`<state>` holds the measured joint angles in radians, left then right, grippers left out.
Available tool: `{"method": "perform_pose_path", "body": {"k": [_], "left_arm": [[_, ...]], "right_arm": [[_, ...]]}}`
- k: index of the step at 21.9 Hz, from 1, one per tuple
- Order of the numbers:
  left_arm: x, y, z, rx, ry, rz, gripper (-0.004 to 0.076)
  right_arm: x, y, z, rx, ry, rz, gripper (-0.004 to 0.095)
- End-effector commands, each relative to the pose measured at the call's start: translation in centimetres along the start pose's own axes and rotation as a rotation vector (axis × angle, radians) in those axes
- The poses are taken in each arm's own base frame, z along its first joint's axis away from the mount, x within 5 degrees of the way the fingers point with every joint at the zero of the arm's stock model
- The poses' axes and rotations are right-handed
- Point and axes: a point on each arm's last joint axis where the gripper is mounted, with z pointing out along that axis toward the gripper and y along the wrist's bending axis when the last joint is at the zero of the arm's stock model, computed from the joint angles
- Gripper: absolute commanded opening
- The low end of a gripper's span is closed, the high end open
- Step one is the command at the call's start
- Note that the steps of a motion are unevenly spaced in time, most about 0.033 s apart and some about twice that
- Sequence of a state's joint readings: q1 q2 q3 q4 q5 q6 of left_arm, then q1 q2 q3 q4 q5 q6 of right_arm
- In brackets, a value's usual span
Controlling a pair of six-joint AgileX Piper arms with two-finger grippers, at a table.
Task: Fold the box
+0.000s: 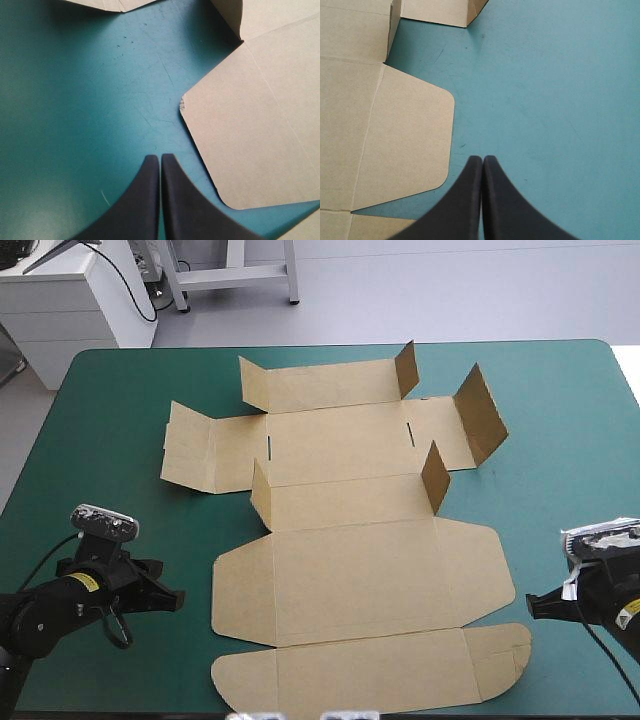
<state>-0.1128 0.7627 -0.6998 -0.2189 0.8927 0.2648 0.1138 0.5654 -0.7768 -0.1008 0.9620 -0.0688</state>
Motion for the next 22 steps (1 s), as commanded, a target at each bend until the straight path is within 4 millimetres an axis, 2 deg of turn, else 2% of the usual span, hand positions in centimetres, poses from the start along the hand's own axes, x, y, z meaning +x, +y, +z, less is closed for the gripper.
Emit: {"method": "perform_pose_path", "body": {"k": [1,8,11,15,19,22], "left_arm": [[-1.0,-0.1,-0.6,0.006,-0.073,-0.006,-0.0008],[-1.0,-0.1,-0.6,0.006,-0.073,-0.006,-0.0008],[-1.0,-0.1,-0.6,0.006,-0.073,-0.006,-0.0008],[-0.9,-0.2,-0.5,0.01,-0.059,-0.006,-0.0008],[-0.9,-0.2,-0.5,0.01,-0.059,-0.009,-0.0008],[-0.9,-0.2,-0.5,0.01,-0.059,-0.009,-0.0008]], "right_arm": [[-1.1,-0.2,-0.5,0.014,-0.076,-0.013,-0.0016],[-1.2,-0.2,-0.5,0.015,-0.083,-0.013,-0.0016],[-2.2,-0.3,0.3,0.025,-0.117,-0.015,-0.0016],[-6.2,-0.6,3.4,0.032,-0.121,-0.042,-0.0015],[-12.0,-1.4,6.9,0.071,-0.108,-0.101,-0.0015],[-15.5,-1.7,9.5,0.081,-0.092,-0.112,-0.0012]]}}
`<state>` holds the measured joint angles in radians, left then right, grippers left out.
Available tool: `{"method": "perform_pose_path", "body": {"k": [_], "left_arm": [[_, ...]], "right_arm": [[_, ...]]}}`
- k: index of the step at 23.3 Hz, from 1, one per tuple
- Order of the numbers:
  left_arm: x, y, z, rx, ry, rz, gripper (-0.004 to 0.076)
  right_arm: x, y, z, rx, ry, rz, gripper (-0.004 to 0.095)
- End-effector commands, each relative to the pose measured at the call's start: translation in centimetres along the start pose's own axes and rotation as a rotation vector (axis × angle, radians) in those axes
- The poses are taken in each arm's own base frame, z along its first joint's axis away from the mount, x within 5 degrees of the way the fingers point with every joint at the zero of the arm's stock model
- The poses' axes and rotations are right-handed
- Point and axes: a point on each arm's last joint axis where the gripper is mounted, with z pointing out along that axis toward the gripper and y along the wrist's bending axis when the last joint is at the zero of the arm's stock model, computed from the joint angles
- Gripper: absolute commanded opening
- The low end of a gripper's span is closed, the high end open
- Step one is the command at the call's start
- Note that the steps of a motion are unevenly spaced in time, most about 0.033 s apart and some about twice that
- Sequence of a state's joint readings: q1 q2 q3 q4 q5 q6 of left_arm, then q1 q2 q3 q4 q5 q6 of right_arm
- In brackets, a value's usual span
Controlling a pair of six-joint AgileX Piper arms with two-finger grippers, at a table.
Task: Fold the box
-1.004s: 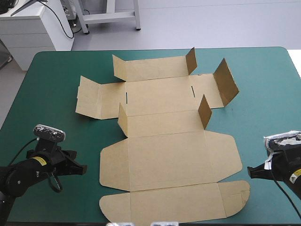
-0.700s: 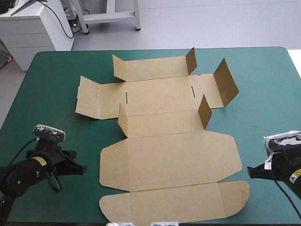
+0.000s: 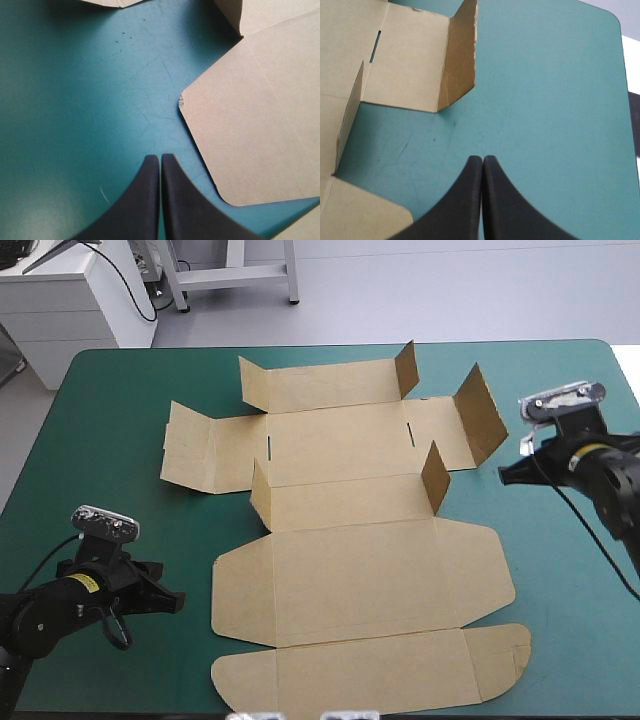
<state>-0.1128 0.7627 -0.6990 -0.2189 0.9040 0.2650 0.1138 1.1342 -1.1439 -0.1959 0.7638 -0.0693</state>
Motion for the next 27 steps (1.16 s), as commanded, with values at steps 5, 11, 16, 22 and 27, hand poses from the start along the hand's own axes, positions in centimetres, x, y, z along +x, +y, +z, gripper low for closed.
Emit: {"method": "perform_pose_path", "body": {"k": [5,11,16,22,27], "left_arm": [[-1.0,-0.2,-0.6,0.007,-0.071,-0.009,-0.0008],[-1.0,-0.2,-0.6,0.007,-0.071,-0.009,-0.0008],[-1.0,-0.2,-0.6,0.007,-0.071,-0.009,-0.0008],[-1.0,-0.2,-0.6,0.007,-0.071,-0.009,-0.0008],[-0.8,-0.2,-0.6,0.012,-0.053,-0.008,-0.0008]], "right_arm": [[-6.6,-1.0,3.7,0.026,-0.043,-0.019,0.0209],[-9.3,-1.6,6.6,0.012,-0.008,-0.017,0.0526],[-10.0,-3.7,10.3,-0.092,0.095,0.055,0.0526],[-9.8,-4.0,15.4,-0.159,0.209,0.06,0.0527],[-9.5,-3.3,19.9,-0.222,0.248,0.068,0.0527]]}}
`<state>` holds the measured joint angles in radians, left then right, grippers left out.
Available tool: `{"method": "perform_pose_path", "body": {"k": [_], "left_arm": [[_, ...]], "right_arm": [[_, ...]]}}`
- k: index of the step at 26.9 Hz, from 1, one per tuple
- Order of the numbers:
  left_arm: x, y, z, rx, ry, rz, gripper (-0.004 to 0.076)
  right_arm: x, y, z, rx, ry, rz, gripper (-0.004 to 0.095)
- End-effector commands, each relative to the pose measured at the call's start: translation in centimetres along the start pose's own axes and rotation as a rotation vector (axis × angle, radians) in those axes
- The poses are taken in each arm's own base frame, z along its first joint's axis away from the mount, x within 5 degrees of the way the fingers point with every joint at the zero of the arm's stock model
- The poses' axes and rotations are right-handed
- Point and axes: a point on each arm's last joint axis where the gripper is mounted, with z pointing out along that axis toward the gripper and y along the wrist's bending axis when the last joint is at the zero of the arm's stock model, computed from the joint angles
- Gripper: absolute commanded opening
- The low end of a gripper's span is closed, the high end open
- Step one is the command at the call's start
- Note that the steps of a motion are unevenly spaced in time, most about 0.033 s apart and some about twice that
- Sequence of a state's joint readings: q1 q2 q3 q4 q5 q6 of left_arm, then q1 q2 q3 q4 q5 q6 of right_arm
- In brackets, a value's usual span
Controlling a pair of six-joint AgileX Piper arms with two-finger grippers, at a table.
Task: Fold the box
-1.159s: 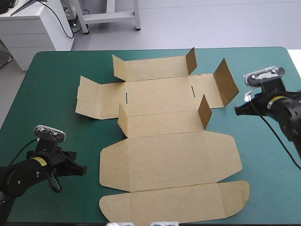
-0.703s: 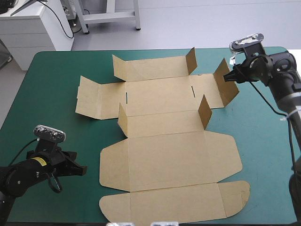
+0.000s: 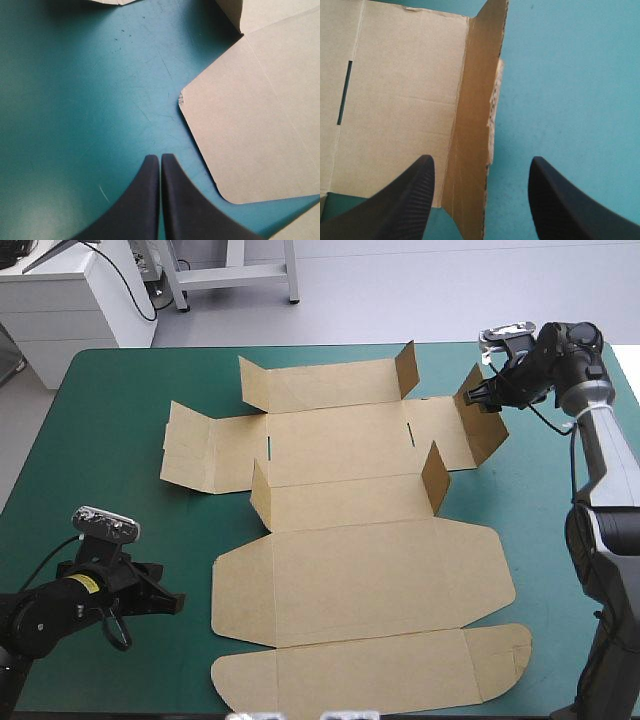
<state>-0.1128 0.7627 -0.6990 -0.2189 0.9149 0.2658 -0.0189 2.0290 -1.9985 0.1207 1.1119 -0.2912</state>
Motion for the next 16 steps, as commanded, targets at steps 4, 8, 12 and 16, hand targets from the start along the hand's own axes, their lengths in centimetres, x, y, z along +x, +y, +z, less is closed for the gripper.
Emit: {"method": "perform_pose_path", "body": {"k": [4,8,12,16], "left_arm": [[-0.8,-0.2,-0.6,0.011,-0.056,-0.011,-0.0008],[-0.8,-0.2,-0.6,0.013,-0.049,-0.013,-0.0008],[-0.8,-0.2,-0.6,0.014,-0.049,-0.014,-0.0008],[-0.8,-0.2,-0.6,0.014,-0.049,-0.014,-0.0008]], "right_arm": [[-1.8,-0.5,0.0,-0.002,-0.073,-0.006,0.0526],[-1.6,-0.6,1.6,-0.012,-0.037,-0.004,0.0524],[-1.3,-0.7,2.8,-0.019,-0.004,-0.002,0.0499],[-1.2,-0.6,3.4,-0.026,0.011,-0.001,0.0345]]}}
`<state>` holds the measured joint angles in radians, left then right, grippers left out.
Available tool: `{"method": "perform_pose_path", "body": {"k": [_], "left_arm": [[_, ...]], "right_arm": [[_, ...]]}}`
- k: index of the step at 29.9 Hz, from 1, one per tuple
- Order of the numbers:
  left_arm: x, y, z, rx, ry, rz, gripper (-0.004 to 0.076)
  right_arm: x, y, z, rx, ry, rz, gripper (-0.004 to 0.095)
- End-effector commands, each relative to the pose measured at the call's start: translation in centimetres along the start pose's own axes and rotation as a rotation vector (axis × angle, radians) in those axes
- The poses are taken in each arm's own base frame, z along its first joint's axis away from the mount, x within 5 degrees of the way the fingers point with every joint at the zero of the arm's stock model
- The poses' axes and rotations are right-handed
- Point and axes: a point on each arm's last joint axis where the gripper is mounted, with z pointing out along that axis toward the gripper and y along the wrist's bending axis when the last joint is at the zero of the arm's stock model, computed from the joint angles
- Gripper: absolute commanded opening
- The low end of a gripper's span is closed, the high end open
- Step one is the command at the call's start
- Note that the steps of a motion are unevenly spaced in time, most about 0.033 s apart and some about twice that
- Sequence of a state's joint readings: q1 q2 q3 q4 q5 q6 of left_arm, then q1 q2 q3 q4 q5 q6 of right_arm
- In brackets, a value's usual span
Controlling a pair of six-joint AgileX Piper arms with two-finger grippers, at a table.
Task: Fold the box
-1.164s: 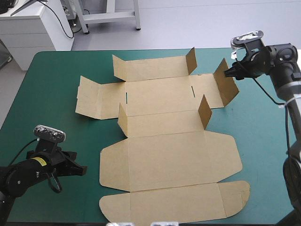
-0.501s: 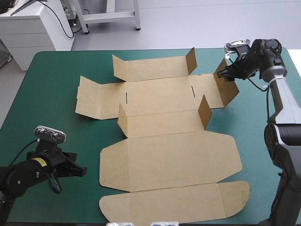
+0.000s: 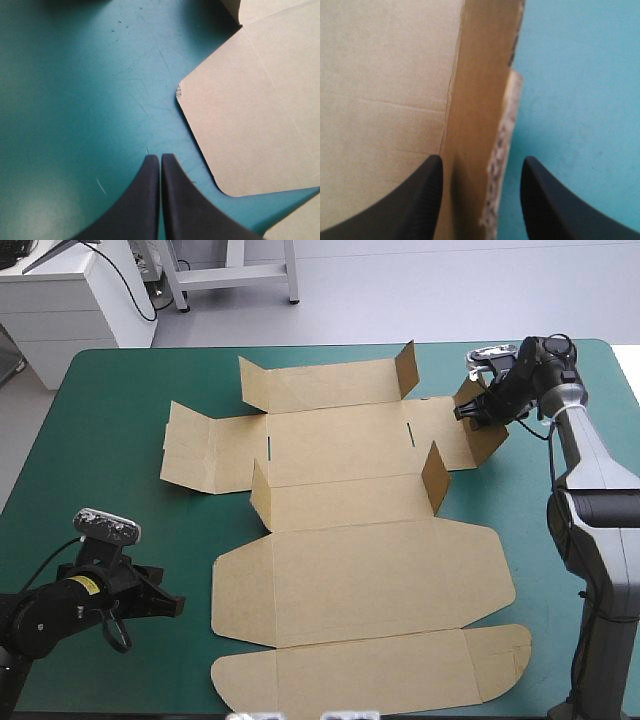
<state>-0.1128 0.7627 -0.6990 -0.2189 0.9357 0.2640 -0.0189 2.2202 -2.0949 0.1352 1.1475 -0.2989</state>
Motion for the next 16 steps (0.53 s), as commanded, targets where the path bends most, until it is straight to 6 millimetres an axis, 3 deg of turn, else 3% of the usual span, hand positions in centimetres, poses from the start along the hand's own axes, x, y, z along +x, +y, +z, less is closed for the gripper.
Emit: {"method": "perform_pose_path", "body": {"k": [1,4,5,11,16], "left_arm": [[-0.9,-0.2,-0.6,0.009,-0.069,-0.012,-0.0008],[-0.9,-0.2,-0.6,0.009,-0.069,-0.012,-0.0008],[-0.9,-0.2,-0.6,0.009,-0.069,-0.012,-0.0008],[-0.9,-0.2,-0.6,0.009,-0.069,-0.012,-0.0008],[-0.9,-0.2,-0.6,0.009,-0.07,-0.012,-0.0008]], "right_arm": [[-1.1,0.1,-3.9,0.019,-0.109,-0.01,0.0268],[-1.4,0.2,-4.4,0.022,-0.125,-0.014,0.0022],[-1.6,0.2,-4.7,0.024,-0.133,-0.014,-0.0019],[-1.8,0.8,-6.4,0.014,-0.111,-0.088,-0.0021],[-2.0,1.8,-6.4,-0.039,-0.123,-0.155,-0.0021]]}}
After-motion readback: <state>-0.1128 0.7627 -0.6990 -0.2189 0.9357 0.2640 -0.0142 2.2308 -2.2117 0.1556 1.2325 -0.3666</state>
